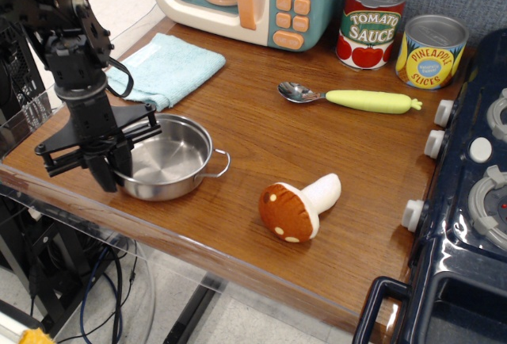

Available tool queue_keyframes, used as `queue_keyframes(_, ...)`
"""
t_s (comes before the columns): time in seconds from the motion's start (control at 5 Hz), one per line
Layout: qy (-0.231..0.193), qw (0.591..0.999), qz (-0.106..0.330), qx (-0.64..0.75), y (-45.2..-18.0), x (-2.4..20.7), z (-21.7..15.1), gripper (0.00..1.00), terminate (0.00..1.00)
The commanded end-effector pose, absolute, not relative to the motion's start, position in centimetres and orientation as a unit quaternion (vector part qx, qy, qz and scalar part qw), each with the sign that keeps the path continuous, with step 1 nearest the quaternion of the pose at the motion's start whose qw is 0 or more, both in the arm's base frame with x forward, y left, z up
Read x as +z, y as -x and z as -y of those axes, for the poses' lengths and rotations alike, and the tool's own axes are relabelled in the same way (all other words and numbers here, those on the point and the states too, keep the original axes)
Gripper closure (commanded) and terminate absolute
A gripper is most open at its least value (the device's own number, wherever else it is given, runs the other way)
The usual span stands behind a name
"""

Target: Pick up the silver pot and move it from the spoon to the bottom left corner of the table.

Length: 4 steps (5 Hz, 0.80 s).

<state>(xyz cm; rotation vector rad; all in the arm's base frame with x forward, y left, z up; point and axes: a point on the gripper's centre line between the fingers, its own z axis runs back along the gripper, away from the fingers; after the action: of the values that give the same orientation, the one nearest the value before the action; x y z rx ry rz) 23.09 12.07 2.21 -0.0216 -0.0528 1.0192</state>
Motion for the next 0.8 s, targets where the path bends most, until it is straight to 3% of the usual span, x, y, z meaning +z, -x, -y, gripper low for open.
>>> queue_keyframes(0.0,0.004,0.872,0.040,0.487,-23.0,3.5,-11.9,0.00,0.00)
queue_keyframes(0.2,0.005,0.874,0.035,0.485,-23.0,3.7,-11.9,0.00,0.00)
queue_keyframes(0.6,-0.036,0.881,0.036,0.470,-22.8,6.3,-11.6,0.00,0.00)
